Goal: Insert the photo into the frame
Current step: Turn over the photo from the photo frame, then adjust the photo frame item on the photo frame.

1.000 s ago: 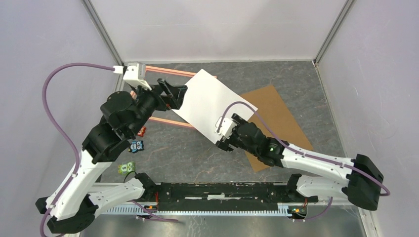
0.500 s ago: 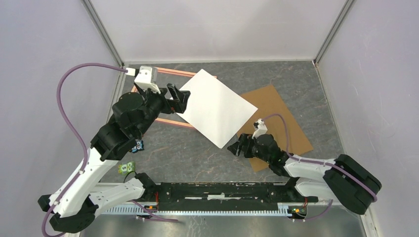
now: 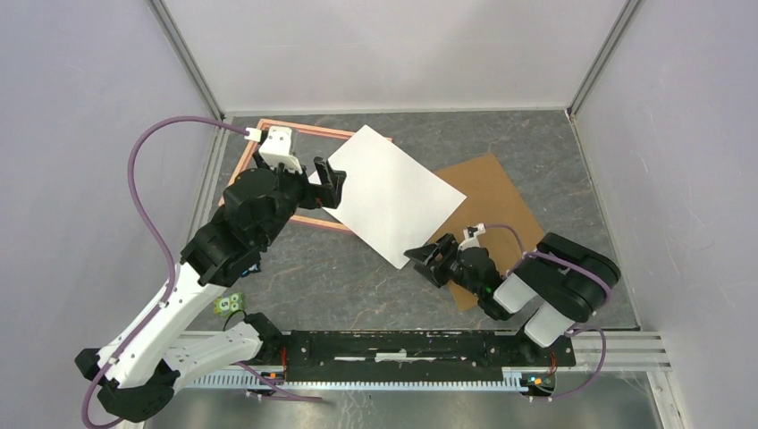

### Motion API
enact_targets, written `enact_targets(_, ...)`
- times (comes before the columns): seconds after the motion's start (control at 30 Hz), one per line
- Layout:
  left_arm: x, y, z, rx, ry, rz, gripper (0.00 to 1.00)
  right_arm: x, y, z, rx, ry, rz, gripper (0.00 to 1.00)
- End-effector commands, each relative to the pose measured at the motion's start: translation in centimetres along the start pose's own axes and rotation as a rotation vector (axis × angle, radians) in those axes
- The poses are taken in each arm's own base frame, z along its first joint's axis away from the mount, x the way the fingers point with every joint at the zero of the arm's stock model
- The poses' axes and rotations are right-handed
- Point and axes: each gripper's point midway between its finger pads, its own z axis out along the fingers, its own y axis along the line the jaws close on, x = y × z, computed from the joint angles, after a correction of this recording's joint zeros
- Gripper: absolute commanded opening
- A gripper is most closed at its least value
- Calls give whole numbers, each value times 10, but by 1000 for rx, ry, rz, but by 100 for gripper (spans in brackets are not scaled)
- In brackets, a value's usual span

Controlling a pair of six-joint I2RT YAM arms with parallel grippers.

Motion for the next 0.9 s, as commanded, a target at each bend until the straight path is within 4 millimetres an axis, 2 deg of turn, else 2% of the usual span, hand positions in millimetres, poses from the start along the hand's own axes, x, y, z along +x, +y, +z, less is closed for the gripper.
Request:
enact_targets(0.0,-19,3,-4,0,-78,17,100,-19,19,17,-70,-100,119,73)
enact_targets(0.13,-18,3,-4,1,-80,17,100,-20,22,33,-96,-112,154,69)
enact_targets(0.43,-15,3,-2,2,-71,15,100,-43,30,59,-108,-232,123,61)
enact_targets(0.57,-14,4,-1,-5,-69,14,100,-55,35,71,-120,-294,112,47)
enact_targets(0.63,-13,6,0,-11,-71,15,100,-60,39,75,-135,-307,105,36)
enact_targets(0.7,-13,7,0,-17,-72,17,100,-58,44,80,-144,-272,80,20)
enact_targets(0.77,-13,8,0,-21,-74,19,100,-53,47,82,-134,-225,42,12)
enact_targets(0.87,-9,9,3,-32,-68,25,100,-46,46,86,-110,-139,-40,8)
